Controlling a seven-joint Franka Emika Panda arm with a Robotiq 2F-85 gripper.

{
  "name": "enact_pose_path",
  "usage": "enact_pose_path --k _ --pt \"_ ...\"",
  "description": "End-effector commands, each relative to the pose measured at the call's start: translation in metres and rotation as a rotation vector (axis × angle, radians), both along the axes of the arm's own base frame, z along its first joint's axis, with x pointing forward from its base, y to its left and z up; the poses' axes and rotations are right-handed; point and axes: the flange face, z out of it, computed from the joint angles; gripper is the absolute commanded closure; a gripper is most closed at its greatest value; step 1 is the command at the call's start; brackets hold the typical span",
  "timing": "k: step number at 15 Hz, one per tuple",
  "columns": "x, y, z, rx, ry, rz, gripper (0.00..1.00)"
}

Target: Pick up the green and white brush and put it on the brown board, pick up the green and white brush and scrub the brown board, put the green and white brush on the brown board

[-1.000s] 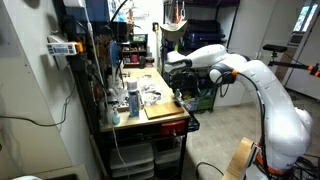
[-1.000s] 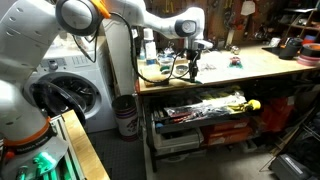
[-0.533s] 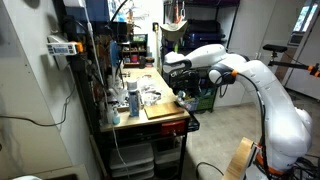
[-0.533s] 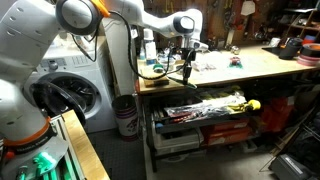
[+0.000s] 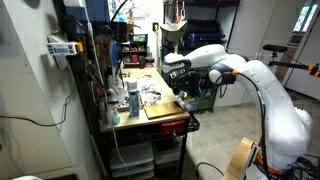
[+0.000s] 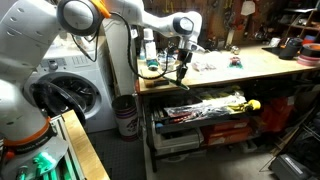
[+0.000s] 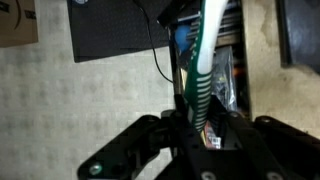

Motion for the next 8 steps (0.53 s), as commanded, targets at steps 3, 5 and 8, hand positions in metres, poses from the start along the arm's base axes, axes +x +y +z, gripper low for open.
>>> enact_pose_path --k 3,5,8 --pt "-0.024 0.021 0.001 0.068 0.26 -0.067 0.93" --pt "-0.02 0.039 0.006 0.093 0.26 -0.062 0.93" --pt "-0.004 0.075 0.001 0.111 0.185 -0.053 0.93"
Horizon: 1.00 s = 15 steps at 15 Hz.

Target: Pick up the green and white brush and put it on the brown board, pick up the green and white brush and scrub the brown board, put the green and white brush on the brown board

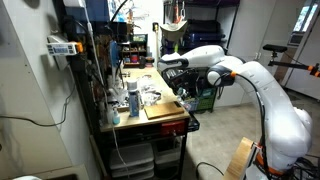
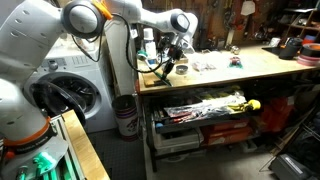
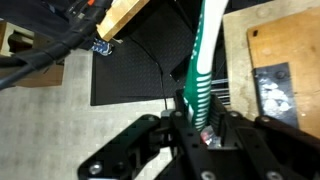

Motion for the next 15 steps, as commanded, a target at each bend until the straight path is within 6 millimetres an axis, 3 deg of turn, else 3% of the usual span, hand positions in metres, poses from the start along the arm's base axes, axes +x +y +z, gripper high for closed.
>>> enact_pose_path --k 1,4,8,13,15 --pt "0.021 0.04 -0.008 0.02 -0.083 -0.02 0.93" --pt "0.043 0.065 -0.015 0.024 -0.214 -0.03 0.93" --pt "0.054 0.078 -0.016 0.006 -0.298 -0.036 0.93" --pt "0.063 0.081 -0.022 0.039 -0.365 -0.011 0.41" --pt "0.066 0.08 -0.021 0.078 -0.406 -0.007 0.26"
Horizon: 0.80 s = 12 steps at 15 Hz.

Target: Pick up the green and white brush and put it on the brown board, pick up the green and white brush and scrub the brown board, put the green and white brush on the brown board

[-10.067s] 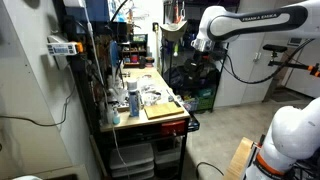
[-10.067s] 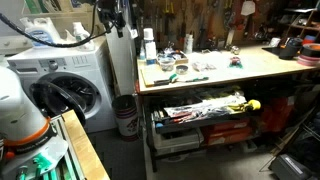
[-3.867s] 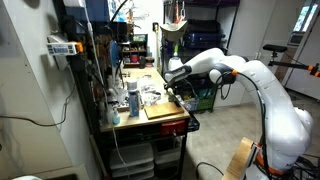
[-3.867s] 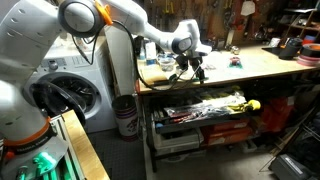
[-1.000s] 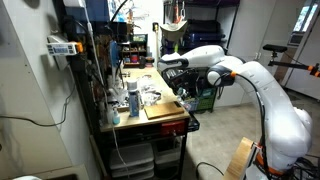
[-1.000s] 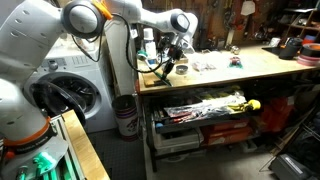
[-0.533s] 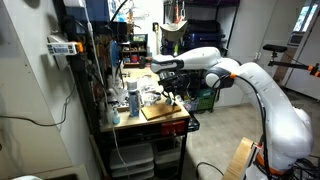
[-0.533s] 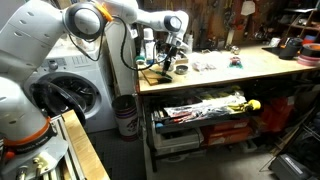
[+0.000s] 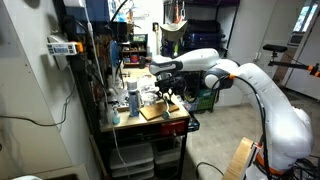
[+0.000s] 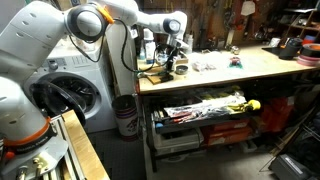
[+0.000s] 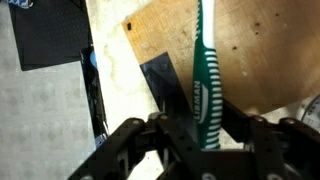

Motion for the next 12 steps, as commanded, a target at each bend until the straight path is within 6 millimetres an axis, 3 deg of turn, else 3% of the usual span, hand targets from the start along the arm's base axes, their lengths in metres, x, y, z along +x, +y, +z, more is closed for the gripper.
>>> enact_pose_path --k 1,4,11,12 --pt "0.006 -0.004 -0.003 0.089 -0.073 0.018 0.19" --pt "0.01 -0.014 0.013 0.141 -0.176 0.044 0.0" --pt "-0.007 -0.038 0.034 0.32 -0.231 0.094 0.0" --pt "0.007 -0.036 0.031 0.258 -0.227 0.083 0.0"
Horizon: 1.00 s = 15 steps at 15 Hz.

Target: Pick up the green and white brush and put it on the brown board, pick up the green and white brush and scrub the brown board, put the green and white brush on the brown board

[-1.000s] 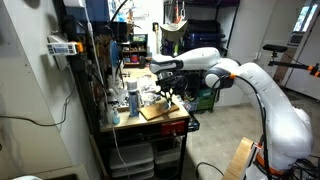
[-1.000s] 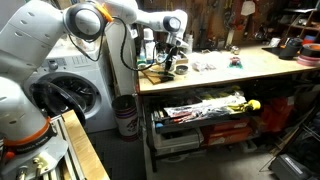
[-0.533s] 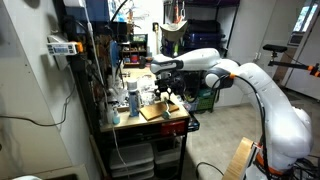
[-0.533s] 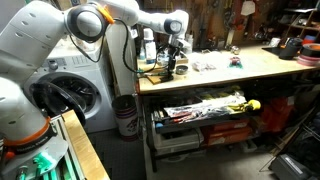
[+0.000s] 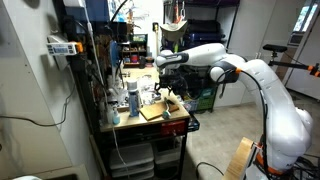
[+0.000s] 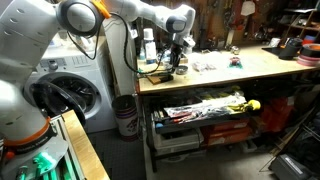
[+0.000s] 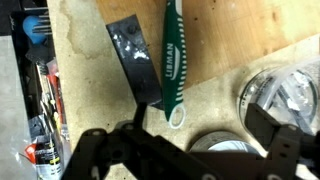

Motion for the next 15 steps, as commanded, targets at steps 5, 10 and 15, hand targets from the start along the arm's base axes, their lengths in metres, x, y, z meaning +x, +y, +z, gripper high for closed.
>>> enact_pose_path --k 5,10,15 --pt "-0.006 0.0 0.005 0.059 -0.005 0.043 0.0" --pt "-0.011 -0.006 0.01 0.139 -0.09 0.208 0.0" --pt "-0.018 -0.018 -0.001 0.216 -0.121 0.292 0.0"
